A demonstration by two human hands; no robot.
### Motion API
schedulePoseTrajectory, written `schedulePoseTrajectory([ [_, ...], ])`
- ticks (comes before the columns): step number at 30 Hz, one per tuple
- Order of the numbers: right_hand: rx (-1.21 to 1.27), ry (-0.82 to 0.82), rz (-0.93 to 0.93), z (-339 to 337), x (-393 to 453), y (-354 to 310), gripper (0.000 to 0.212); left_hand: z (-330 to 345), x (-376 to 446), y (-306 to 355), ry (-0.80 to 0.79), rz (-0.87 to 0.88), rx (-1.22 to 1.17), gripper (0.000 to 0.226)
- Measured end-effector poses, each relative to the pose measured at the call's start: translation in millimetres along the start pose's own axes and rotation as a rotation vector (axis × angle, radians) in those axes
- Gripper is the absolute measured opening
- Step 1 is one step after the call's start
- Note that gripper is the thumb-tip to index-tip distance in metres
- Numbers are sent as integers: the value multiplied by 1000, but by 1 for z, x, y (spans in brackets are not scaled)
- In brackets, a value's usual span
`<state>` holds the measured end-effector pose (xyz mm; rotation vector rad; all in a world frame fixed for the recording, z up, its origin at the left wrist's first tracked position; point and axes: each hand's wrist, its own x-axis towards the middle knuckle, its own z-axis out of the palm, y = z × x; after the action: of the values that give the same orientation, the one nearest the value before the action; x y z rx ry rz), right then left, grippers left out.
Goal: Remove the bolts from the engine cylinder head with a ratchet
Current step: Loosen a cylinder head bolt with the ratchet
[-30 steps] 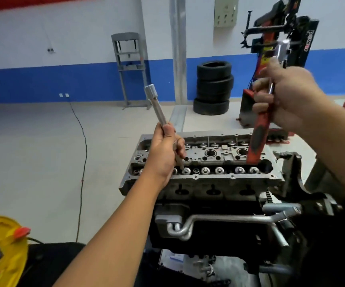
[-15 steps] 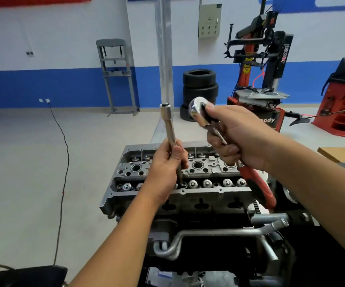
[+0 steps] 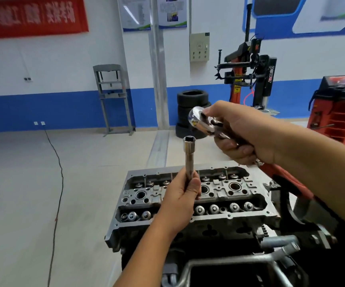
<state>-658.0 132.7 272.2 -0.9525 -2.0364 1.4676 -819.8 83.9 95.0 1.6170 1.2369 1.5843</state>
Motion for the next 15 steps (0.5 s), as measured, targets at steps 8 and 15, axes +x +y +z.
schedulePoseTrajectory([
  [8, -336, -26, 148, -1, -4, -14, 64, 0, 0, -2, -15, -59, 51, 21],
  [15, -278, -92, 201, -6, -8, -4, 59, -5, -1, -8, 15, -76, -28, 20],
])
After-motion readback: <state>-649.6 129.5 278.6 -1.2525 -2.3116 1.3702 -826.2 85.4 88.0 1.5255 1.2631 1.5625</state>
